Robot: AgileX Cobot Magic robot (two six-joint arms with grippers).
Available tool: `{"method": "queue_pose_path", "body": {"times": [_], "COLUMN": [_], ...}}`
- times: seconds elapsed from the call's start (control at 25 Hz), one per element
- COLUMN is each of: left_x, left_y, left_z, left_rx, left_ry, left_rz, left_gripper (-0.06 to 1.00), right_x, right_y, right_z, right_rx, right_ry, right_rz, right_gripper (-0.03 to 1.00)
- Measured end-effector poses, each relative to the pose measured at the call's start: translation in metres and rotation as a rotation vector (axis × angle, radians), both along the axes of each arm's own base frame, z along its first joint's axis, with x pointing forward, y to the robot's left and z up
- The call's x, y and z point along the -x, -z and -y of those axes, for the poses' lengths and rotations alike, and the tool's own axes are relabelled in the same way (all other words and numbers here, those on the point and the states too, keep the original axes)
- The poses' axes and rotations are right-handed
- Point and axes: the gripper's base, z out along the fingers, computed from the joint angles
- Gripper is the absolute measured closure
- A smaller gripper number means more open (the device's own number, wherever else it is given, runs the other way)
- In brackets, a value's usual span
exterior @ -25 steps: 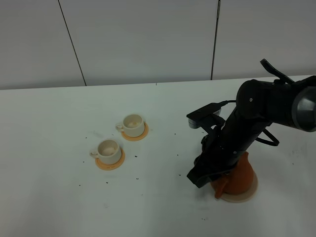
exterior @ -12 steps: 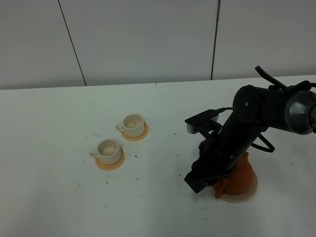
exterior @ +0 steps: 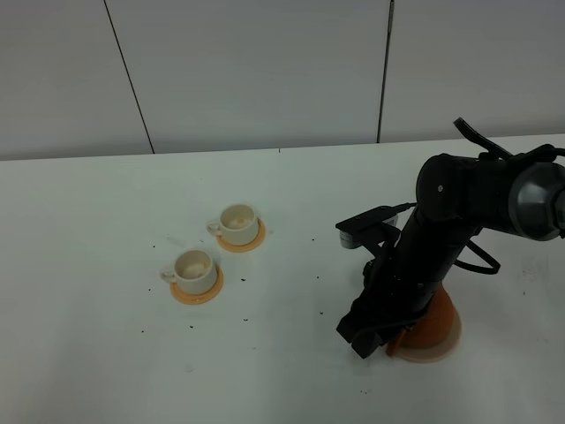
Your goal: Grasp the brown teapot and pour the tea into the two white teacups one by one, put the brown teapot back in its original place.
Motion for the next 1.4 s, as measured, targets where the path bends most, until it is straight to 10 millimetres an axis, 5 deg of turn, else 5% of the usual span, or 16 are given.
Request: {"method": "queue_pose_path", "body": {"times": [0.76, 1.4], "left_x": [0.0, 0.0], "left_y": [0.0, 0.0], "left_z": [0.0, 0.0], "left_rx": [0.0, 0.0], "left_ry": [0.0, 0.0], "left_rz": [0.0, 0.0], "left_gripper": [0.71, 0.71], "right_x": [0.006, 0.0], "right_y": [0.002, -0.002], "right_z": [0.007, -0.004], "right_rx": [0.081, -0.047], "right_ry": [0.02, 0.005], "right_rz": [-0.078, -0.003], "right_gripper": [0.66, 0.66]}}
